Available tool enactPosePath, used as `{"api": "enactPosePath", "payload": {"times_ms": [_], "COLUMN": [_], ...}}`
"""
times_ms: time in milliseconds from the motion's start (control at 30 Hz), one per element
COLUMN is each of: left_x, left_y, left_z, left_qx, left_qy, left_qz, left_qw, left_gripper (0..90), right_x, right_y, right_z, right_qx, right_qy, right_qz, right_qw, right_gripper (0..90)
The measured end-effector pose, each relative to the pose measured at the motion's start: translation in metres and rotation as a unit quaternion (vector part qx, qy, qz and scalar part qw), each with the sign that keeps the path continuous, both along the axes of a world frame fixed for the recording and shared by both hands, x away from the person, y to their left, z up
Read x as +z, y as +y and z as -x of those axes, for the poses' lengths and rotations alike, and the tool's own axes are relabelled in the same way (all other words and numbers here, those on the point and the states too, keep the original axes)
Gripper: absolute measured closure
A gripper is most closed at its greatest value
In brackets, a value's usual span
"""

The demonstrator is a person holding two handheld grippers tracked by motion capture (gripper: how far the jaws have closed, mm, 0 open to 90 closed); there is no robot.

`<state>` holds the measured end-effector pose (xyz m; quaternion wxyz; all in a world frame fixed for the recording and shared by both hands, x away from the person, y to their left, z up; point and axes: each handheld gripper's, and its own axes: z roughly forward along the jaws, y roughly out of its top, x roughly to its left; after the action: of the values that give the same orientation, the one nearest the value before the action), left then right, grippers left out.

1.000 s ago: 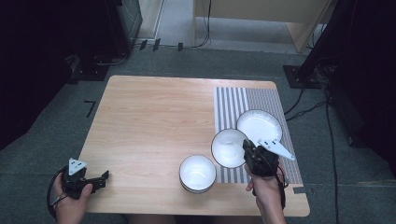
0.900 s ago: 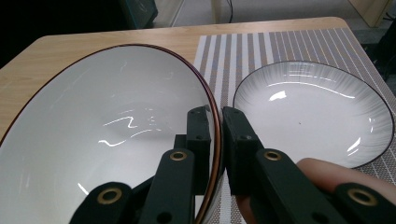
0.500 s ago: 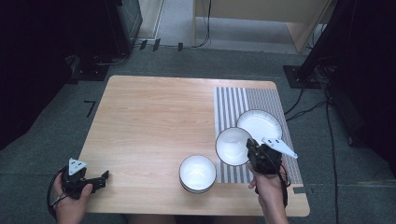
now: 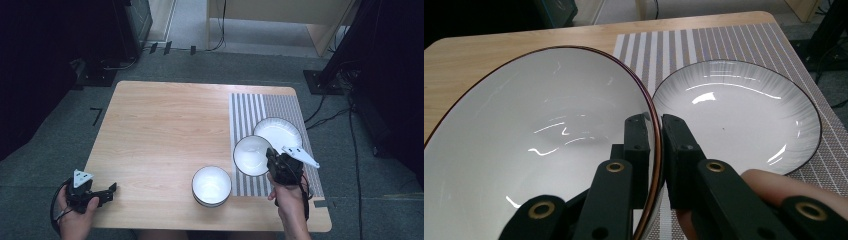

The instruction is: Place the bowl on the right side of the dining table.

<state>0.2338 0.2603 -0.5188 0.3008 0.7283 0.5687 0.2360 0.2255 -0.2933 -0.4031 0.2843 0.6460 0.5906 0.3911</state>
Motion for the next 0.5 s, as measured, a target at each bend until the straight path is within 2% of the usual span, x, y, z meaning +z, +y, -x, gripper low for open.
{"api": "enactPosePath", "payload": {"times_ms": [133,500], "left_x": [0.0000,0.0000], "left_y": [0.0000,0.0000], "left_z": [0.0000,0.0000], "left_qx": [0.000,0.000], "left_qy": [0.000,0.000], "left_qz": [0.000,0.000], "left_qw": [1.0000,1.0000], "left_gripper": [0.0,0.0], "right_x": [-0.0019,-0.0057], "right_y": [-0.0015,-0.0072], "right_z": [-0.0017,-0.0070], "right_qx": [-0.007,-0.017], "right_qy": [0.001,0.005], "right_qz": [0.007,0.007], "right_qw": [1.0000,0.9998], "right_gripper": [83.6,83.6]}}
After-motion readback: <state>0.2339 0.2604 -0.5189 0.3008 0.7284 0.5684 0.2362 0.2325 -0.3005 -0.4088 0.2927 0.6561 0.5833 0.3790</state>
